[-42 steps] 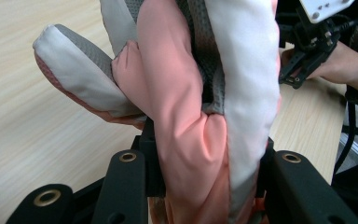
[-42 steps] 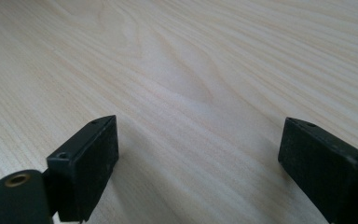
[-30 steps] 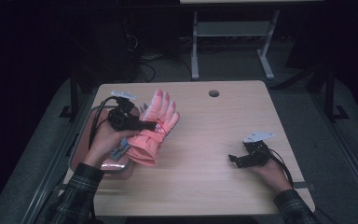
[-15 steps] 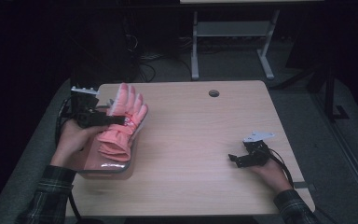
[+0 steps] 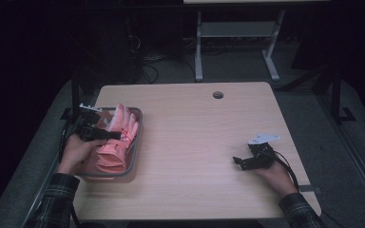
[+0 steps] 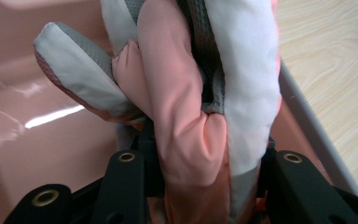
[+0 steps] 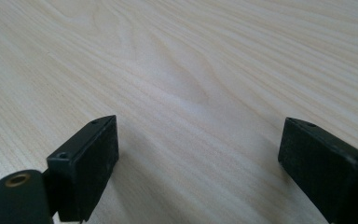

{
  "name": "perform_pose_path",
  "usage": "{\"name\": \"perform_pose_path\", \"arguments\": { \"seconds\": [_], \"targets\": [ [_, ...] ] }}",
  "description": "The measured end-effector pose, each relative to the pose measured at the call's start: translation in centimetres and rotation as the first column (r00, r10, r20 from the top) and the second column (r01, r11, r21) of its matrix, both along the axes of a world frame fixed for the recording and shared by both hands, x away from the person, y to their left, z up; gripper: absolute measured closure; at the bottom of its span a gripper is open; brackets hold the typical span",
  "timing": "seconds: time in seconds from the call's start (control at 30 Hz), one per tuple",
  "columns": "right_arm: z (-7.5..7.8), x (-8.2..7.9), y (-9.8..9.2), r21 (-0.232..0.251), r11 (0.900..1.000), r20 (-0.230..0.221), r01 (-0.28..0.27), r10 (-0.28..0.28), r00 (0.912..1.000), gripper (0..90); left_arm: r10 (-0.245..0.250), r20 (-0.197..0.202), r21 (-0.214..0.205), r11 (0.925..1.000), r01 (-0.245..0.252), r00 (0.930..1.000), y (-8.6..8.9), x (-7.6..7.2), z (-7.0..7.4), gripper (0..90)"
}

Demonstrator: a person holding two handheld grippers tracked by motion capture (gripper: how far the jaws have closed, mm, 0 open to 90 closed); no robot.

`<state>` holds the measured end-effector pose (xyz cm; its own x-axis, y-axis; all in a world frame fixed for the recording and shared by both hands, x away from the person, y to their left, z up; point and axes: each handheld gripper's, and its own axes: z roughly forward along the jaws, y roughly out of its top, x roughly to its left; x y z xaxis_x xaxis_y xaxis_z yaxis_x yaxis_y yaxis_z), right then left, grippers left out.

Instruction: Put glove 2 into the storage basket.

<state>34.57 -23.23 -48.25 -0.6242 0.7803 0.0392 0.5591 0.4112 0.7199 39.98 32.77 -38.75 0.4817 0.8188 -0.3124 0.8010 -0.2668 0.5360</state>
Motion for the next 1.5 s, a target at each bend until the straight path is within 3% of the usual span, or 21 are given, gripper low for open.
{"name": "perform_pose_path", "arguments": {
  "seconds": [0.2, 0.27, 0.43, 0.5, 0.73, 0.83, 1.03, 1.3, 1.5],
  "targets": [
    [0.0, 0.0, 0.0, -0.001, 1.0000, 0.003, 0.000, 0.000, 1.0000, 11.5, -0.003, -0.004, -0.010, 1.0000, 0.003, 1.0000, 0.1, 0.0, -1.0, 56.1],
    [0.0, 0.0, 0.0, -0.002, 1.0000, 0.005, 0.001, -0.001, 1.0000, 11.5, -0.004, 0.001, -0.030, 0.9995, 0.004, 1.0000, 0.3, 0.0, -0.9, 48.4],
    [0.0, 0.0, 0.0, -0.001, 1.0000, 0.005, 0.002, -0.002, 1.0000, 11.5, 0.001, 0.047, 0.005, 1.0000, -0.002, 0.9989, 0.9, 0.1, -0.2, 23.0],
    [0.0, 0.0, 0.0, 0.001, 1.0000, 0.000, 0.004, -0.004, 1.0000, 11.5, 0.018, 0.067, 0.001, 0.9998, -0.018, 0.9976, 1.2, -0.1, 0.4, 21.4],
    [0.0, 0.0, 0.0, 0.002, 1.0000, -0.003, 0.008, -0.008, 1.0000, 11.5, 0.034, 0.115, 0.053, 0.9978, -0.041, 0.9928, 2.1, -0.5, 1.6, 17.6],
    [0.0, 0.0, 0.0, 0.002, 1.0000, -0.004, 0.008, -0.008, 1.0000, 11.5, 0.041, 0.128, 0.046, 0.9978, -0.047, 0.9909, 2.5, -0.7, 2.0, 15.8],
    [0.0, 0.0, 0.0, 0.002, 1.0000, -0.004, 0.009, -0.009, 1.0000, 11.5, 0.061, 0.189, 0.019, 0.9977, -0.065, 0.9802, 3.5, -1.6, 3.9, 15.7],
    [0.0, 0.0, 0.0, 0.000, 1.0000, 0.002, 0.007, -0.007, 1.0000, 11.5, 0.001, 0.268, -0.010, 0.9999, 0.002, 0.9635, 1.0, -2.2, 6.9, 15.7],
    [0.0, 0.0, 0.0, 0.001, 1.0000, 0.001, 0.007, -0.007, 1.0000, 11.5, -0.064, 0.302, -0.017, 0.9972, 0.073, 0.9513, -2.5, -2.4, 7.5, 15.7]
  ]
}}
